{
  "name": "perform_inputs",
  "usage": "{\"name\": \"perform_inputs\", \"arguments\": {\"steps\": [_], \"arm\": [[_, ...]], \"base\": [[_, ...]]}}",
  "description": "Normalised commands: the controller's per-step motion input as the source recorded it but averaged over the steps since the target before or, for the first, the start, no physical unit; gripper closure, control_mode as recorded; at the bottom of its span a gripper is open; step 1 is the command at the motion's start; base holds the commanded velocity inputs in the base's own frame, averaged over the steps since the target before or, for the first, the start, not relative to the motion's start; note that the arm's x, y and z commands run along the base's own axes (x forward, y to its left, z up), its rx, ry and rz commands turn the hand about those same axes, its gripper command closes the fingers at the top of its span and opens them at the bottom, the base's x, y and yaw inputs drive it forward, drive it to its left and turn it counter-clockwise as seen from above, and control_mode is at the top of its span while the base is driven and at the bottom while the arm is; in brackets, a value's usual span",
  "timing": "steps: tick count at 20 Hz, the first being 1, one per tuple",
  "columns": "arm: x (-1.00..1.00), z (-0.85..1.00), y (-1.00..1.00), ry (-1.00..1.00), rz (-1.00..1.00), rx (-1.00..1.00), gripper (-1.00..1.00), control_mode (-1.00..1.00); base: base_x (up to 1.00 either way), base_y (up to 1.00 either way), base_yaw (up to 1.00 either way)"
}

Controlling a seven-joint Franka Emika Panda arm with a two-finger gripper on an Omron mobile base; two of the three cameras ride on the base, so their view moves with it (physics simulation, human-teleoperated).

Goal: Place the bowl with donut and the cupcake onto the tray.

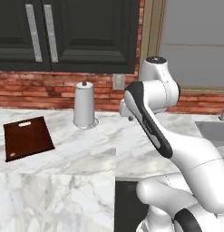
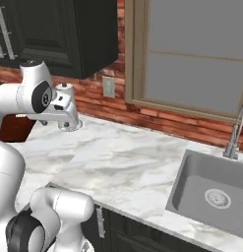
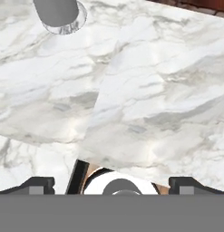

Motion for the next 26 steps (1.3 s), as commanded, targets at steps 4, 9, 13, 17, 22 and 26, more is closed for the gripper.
{"name": "perform_inputs", "arguments": {"steps": [4, 9, 13, 17, 22, 26], "arm": [[0.00, 0.00, 0.00, 0.00, 0.00, 0.00, -1.00, 1.00], [0.00, 0.00, 0.00, 0.00, 0.00, 0.00, -1.00, 1.00], [0.00, 0.00, 0.00, 0.00, 0.00, 0.00, -1.00, 1.00], [0.00, 0.00, 0.00, 0.00, 0.00, 0.00, -1.00, 1.00], [0.00, 0.00, 0.00, 0.00, 0.00, 0.00, -1.00, 1.00], [0.00, 0.00, 0.00, 0.00, 0.00, 0.00, -1.00, 1.00]], "base": [[0.00, 0.10, 0.45], [-0.21, 0.00, 0.41], [-0.97, 0.00, 0.16], [-1.00, 0.05, 0.15], [-1.00, 0.21, 0.14], [-1.00, 0.07, 0.34]]}}
